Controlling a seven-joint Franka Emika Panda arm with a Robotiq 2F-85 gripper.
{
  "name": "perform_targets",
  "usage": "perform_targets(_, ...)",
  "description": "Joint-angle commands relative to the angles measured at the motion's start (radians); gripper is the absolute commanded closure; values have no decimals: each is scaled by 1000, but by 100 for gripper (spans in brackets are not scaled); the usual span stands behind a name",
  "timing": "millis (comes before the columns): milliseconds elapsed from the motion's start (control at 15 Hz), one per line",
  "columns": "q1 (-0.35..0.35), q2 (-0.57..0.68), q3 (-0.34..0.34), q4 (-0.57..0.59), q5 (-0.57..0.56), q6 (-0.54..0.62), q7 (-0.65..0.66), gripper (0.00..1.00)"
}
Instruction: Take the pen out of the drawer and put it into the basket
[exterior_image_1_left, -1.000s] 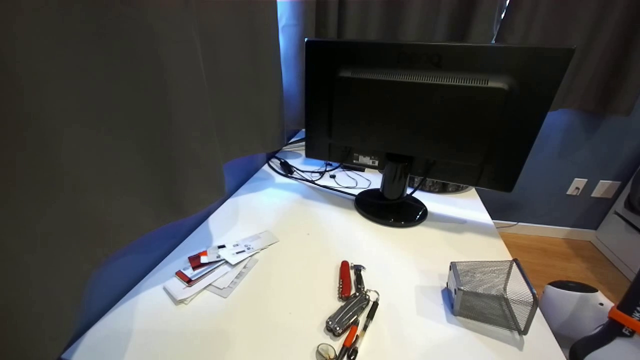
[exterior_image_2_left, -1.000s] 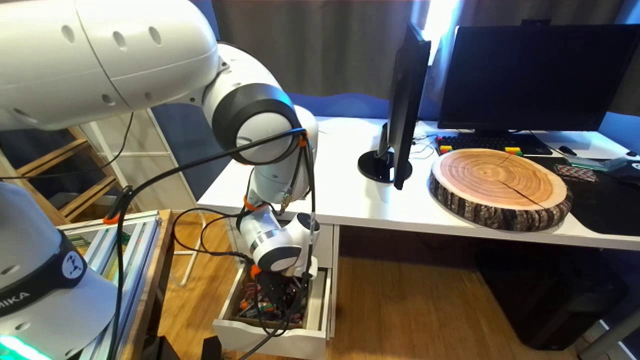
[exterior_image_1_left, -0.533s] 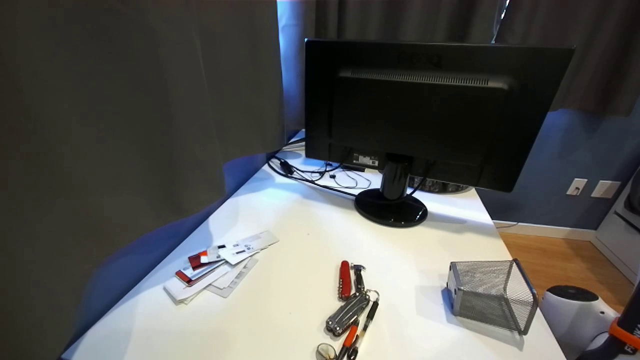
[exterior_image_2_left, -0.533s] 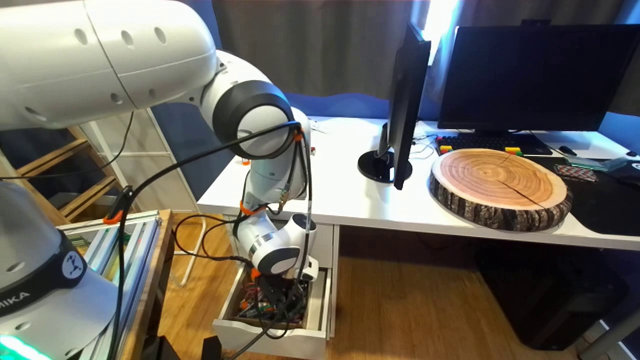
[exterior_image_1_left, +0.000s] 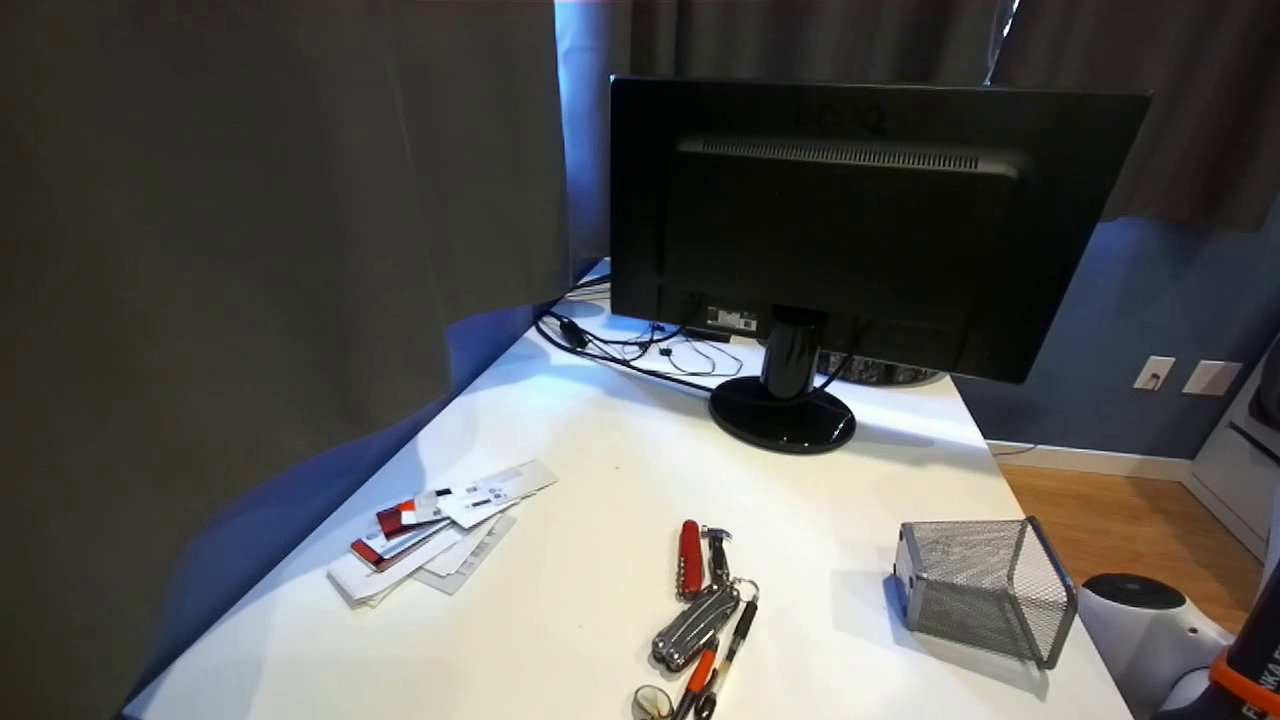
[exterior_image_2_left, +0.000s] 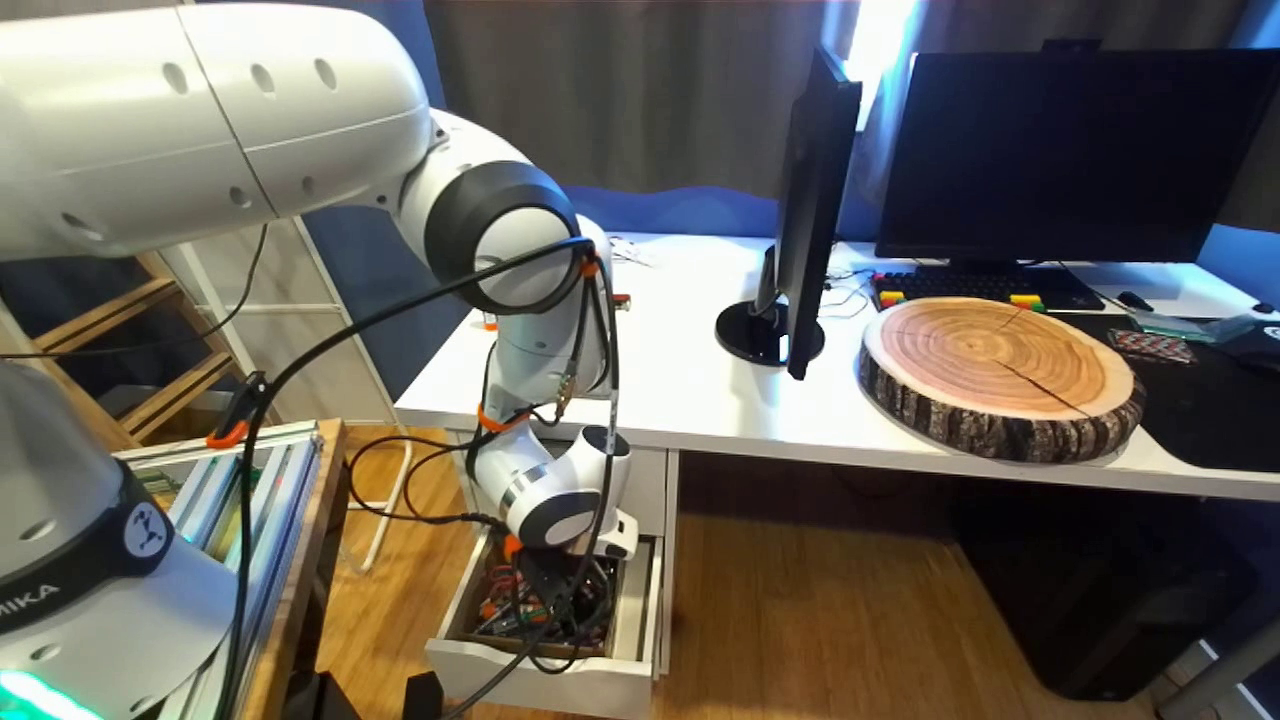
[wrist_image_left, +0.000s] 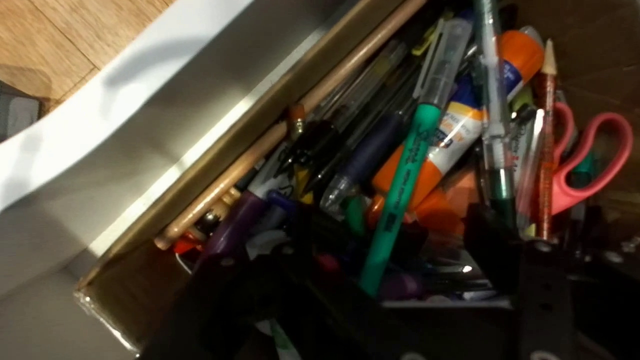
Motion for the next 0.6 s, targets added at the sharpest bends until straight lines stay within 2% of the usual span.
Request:
perform_targets(0, 21, 3, -9, 8, 17, 10, 17, 54)
perform_targets(400, 19, 27, -17, 40, 15, 4, 14, 95)
perform_targets(533, 12, 20, -16, 31, 14, 8, 12, 100)
